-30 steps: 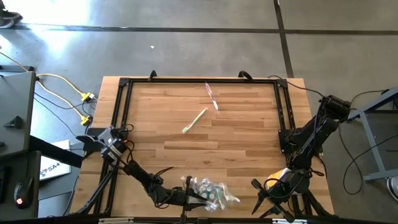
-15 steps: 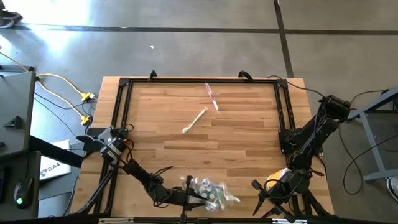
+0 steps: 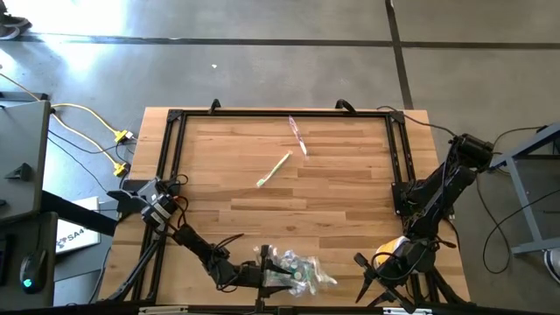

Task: Pick & Place toothbrushing station
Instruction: Put the purple toothbrush into the transparent organizer

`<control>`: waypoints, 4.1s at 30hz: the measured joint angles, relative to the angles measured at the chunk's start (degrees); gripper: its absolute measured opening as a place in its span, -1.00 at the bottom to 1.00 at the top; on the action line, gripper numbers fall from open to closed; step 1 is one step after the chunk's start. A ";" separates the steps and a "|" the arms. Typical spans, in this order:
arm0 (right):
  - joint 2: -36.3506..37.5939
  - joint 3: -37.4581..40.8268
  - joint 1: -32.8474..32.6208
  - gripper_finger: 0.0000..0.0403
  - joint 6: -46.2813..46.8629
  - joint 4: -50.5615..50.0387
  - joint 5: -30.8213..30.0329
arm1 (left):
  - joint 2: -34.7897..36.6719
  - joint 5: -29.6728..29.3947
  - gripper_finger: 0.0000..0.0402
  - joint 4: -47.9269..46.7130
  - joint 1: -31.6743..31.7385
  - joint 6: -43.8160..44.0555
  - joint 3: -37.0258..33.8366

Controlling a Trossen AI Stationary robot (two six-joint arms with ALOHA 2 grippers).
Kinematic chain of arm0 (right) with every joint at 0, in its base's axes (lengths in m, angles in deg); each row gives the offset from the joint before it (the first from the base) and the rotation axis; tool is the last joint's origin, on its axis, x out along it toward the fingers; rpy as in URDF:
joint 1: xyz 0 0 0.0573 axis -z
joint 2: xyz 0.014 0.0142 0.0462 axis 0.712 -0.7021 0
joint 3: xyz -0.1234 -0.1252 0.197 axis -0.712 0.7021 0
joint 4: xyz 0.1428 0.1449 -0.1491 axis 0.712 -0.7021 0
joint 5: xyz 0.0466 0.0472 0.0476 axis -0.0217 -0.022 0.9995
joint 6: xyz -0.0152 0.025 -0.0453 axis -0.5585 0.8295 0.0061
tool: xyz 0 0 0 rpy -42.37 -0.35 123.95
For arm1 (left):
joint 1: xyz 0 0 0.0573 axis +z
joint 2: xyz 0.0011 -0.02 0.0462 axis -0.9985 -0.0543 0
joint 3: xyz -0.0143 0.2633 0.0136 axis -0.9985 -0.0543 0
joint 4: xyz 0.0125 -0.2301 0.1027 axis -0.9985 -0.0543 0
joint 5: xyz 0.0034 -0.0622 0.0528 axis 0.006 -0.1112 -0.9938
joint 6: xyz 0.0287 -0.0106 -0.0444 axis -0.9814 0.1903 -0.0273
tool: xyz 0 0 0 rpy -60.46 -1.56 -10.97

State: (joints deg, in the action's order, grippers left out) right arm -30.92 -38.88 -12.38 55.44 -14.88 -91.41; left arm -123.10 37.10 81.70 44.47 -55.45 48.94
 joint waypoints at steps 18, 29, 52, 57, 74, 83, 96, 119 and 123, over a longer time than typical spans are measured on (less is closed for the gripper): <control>0.00 0.00 0.01 -0.48 -0.05 -0.55 -0.13 | 0.00 -22.95 -0.08 2.64 -6.06 -36.80 12.64; 4.07 0.15 1.42 -0.48 -15.15 -1.90 -6.90 | 1.94 -45.70 -0.08 1.17 -4.00 -60.49 28.74; 36.85 0.00 25.74 -0.48 -36.94 -18.91 -49.15 | 21.29 -51.42 -0.08 -48.86 24.50 -49.46 29.12; 40.11 0.00 35.35 -0.48 -36.22 -25.09 -48.60 | 21.86 -51.36 -0.08 -52.96 29.68 -50.00 28.87; 26.18 -5.04 63.47 -0.48 -17.20 -36.85 -10.81 | 40.49 -4.04 -0.08 -114.18 41.48 -8.42 28.92; 7.23 -21.11 76.63 -0.48 -8.55 -53.25 3.26 | 42.56 20.19 -0.08 -134.33 51.82 6.13 28.79; -16.09 -34.67 85.71 -0.48 -3.98 -62.16 17.45 | 44.94 22.02 -0.08 -135.97 54.08 4.46 16.98; -28.28 -35.77 86.79 -0.08 -3.18 -60.09 14.28 | 45.27 25.15 -0.08 -130.84 54.03 5.49 7.02; -28.53 -35.76 87.10 0.03 0.80 -60.53 14.47 | 45.27 25.15 -0.08 -129.42 54.03 5.47 5.67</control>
State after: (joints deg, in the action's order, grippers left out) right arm -59.45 -74.63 74.73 56.24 -75.41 -76.94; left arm -77.84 62.25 -47.72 98.50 -49.98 54.61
